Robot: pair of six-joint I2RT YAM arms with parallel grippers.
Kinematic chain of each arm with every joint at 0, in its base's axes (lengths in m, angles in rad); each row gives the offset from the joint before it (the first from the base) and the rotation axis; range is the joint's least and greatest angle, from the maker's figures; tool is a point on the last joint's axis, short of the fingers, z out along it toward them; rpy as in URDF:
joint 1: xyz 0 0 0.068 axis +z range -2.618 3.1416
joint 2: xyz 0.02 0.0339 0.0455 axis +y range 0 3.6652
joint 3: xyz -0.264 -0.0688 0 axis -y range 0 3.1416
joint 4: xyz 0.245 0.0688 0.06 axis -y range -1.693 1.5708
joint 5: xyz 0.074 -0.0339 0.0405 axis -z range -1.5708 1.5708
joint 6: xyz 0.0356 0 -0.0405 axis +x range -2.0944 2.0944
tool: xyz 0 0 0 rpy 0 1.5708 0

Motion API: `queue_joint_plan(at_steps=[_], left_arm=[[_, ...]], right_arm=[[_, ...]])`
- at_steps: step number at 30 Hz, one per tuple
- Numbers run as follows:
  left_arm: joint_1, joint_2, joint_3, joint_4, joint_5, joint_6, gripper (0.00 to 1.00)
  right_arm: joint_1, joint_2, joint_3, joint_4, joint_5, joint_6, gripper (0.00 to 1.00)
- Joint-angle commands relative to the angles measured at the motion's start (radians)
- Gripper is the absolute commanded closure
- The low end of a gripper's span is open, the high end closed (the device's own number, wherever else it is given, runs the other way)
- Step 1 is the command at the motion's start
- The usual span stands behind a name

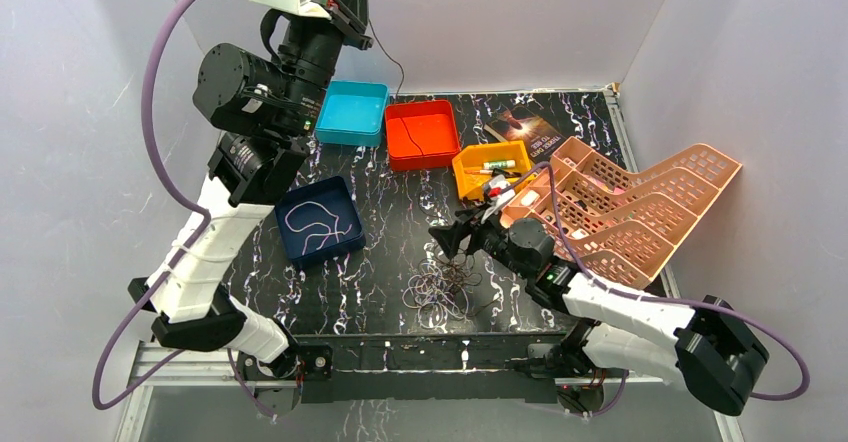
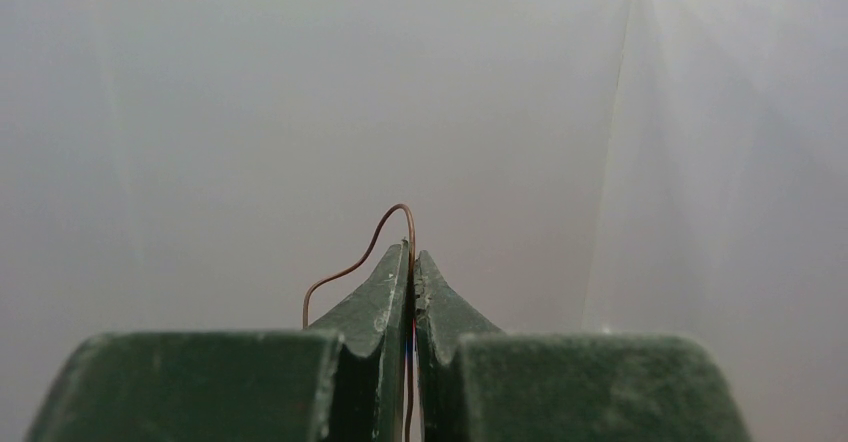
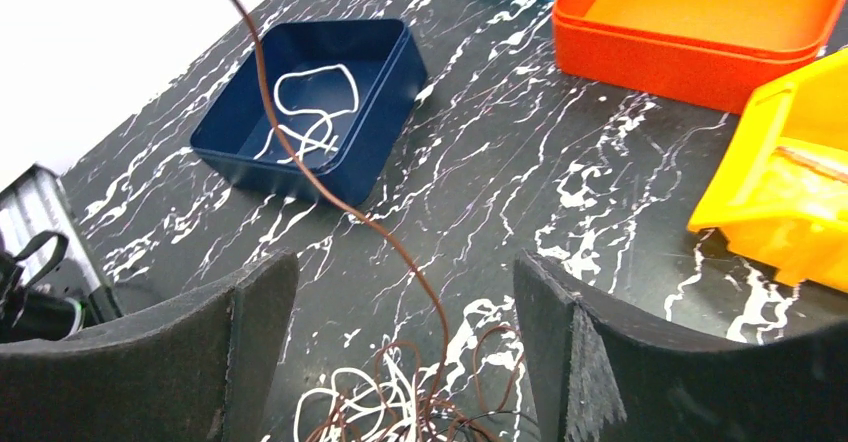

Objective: Untangle the cables

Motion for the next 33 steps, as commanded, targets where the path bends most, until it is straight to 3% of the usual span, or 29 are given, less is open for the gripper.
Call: queue_joint_plan(at_steps=[1, 7, 14, 19, 26, 33], left_arm=[[0.005, -0.042, 0.010, 0.019, 0.016, -0.028, 1.00], [0.005, -0.039, 0.024, 0.002, 0.014, -0.028, 1.00], [0.006, -0.047, 0.019, -0.015, 0.012, -0.038, 1.00], [0.005, -0.077, -0.029, -0.028, 0.008, -0.055, 1.00], [0.005, -0.144, -0.111, -0.061, -0.029, -0.066, 1.00], [0.005, -0.297, -0.343, -0.173, -0.132, -0.123, 1.00]], right_arm=[[0.004, -0.011, 0.075, -0.048, 0.101, -0.057, 0.13], [-0.016, 0.124, 0.185, -0.104, 0.074, -0.103, 0.17], [-0.022, 0.196, 0.176, -0.085, 0.034, -0.075, 0.44], [-0.022, 0.175, 0.120, -0.086, 0.077, -0.036, 0.55], [-0.022, 0.139, 0.096, -0.095, 0.110, -0.024, 0.93], [-0.023, 0.041, 0.220, -0.216, 0.165, -0.029, 0.98]])
